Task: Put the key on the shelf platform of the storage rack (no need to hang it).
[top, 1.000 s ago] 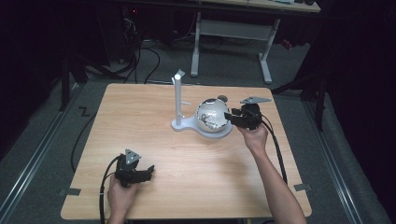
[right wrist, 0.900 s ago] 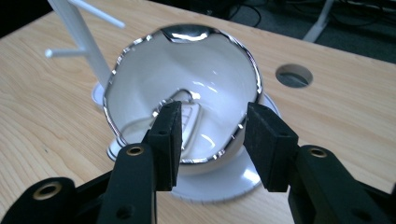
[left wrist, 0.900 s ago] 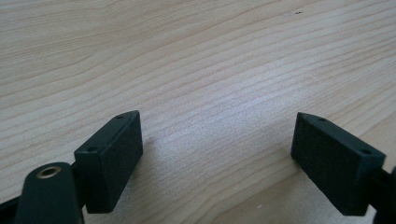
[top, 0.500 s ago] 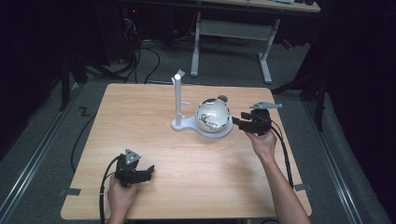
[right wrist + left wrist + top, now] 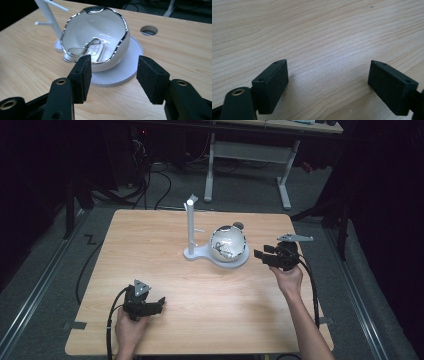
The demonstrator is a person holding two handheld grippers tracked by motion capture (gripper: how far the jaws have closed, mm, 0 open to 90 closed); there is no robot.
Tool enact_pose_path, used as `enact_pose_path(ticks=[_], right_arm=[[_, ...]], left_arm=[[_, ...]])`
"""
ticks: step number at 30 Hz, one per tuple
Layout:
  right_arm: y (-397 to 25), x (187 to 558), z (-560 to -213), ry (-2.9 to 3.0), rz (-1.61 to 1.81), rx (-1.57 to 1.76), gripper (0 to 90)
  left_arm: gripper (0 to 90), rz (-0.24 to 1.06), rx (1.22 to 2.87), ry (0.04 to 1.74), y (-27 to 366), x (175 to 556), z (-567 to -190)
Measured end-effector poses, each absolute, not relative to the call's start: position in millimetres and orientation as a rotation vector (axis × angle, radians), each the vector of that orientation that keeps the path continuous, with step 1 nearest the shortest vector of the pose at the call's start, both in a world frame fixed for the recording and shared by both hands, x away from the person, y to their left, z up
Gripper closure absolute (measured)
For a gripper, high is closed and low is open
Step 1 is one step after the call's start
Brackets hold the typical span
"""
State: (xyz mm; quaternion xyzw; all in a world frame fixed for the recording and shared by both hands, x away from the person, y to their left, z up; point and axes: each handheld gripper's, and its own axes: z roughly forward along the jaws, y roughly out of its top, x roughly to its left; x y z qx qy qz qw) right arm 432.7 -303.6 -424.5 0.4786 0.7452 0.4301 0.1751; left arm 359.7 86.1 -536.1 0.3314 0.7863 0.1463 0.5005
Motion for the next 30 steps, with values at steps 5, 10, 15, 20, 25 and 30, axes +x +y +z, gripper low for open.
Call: enact_pose_path(ticks=[5, 10, 15, 20, 25, 30], right_arm=[[-302, 426, -420, 2.116, 1.206, 1.331, 46.3], [-308, 417, -423, 2.109, 1.212, 1.357, 46.8], [-316, 406, -427, 2.093, 1.223, 1.376, 47.5], [-320, 395, -430, 2.085, 1.224, 1.374, 47.8], [-324, 383, -433, 2.067, 1.230, 1.379, 48.3], [-323, 370, -432, 2.061, 1.238, 1.365, 48.4]], left_arm=[[17.0, 0.353, 0.799, 1.902, 86, 360, -536], [17.0, 0.353, 0.801, 1.901, 86, 360, -536], [16.9, 0.355, 0.805, 1.899, 86, 360, -536], [16.9, 0.349, 0.797, 1.907, 86, 360, -536], [16.9, 0.349, 0.797, 1.907, 86, 359, -536], [16.8, 0.348, 0.796, 1.908, 86, 359, -536]])
